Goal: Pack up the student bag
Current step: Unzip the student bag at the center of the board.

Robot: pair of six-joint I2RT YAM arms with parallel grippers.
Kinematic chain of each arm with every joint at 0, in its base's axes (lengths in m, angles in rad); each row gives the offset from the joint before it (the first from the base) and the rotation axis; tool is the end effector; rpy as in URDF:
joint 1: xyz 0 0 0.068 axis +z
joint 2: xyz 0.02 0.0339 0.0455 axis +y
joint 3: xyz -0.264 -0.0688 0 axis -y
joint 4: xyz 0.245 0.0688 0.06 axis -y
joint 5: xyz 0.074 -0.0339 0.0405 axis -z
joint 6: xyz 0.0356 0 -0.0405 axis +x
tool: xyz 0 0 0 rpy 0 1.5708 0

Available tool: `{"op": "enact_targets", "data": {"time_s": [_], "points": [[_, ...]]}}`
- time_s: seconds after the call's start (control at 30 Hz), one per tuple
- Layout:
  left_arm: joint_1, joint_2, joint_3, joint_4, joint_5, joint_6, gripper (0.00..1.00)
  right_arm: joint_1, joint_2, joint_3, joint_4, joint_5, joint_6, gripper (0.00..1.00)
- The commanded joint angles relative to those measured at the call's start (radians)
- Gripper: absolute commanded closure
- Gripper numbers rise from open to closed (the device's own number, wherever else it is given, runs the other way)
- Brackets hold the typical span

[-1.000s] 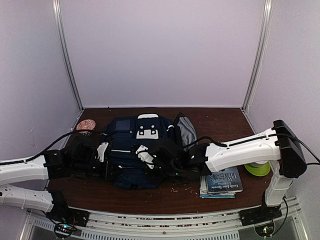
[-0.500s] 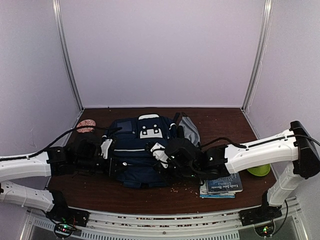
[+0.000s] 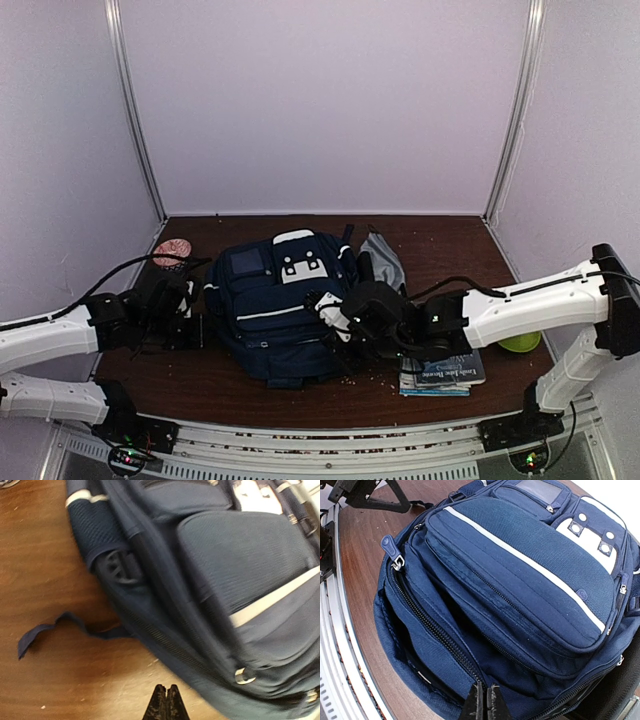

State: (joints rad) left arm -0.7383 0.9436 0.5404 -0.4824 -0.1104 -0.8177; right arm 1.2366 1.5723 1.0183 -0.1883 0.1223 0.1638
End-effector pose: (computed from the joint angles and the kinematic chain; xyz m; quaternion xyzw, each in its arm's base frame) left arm 0.1381 -0.1204 0.2016 -0.0558 0.9390 -0.1984 0.2754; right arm 0.1159 0.3206 0.2257 -0.4458 0.7980 0.2161 0.3433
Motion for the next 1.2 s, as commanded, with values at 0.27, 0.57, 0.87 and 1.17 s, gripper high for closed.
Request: {"op": "enact_targets", "data": {"time_s": [0.27,0.57,0.87,1.17], "points": [[-0.047,-0.126,0.036,0.036,0.169,0.118,0.26,-0.005,-0.022,0.022,-0.023,0.008,0.033,1.0],[-0.06,0.048,0.153,0.064,0.396,0.32,0.2,-0.002,-0.016,0.023,-0.054,-0.013,0.025,1.0],[-0.07,0.214,0.262,-0.006,0.459,0.433,0.19,0.001,-0.032,0.003,-0.052,0.0,0.034,1.0],[-0.08,0.297,0.277,-0.021,0.523,0.462,0.25,0.001,-0.035,0.004,-0.045,-0.001,0.036,1.0]]}}
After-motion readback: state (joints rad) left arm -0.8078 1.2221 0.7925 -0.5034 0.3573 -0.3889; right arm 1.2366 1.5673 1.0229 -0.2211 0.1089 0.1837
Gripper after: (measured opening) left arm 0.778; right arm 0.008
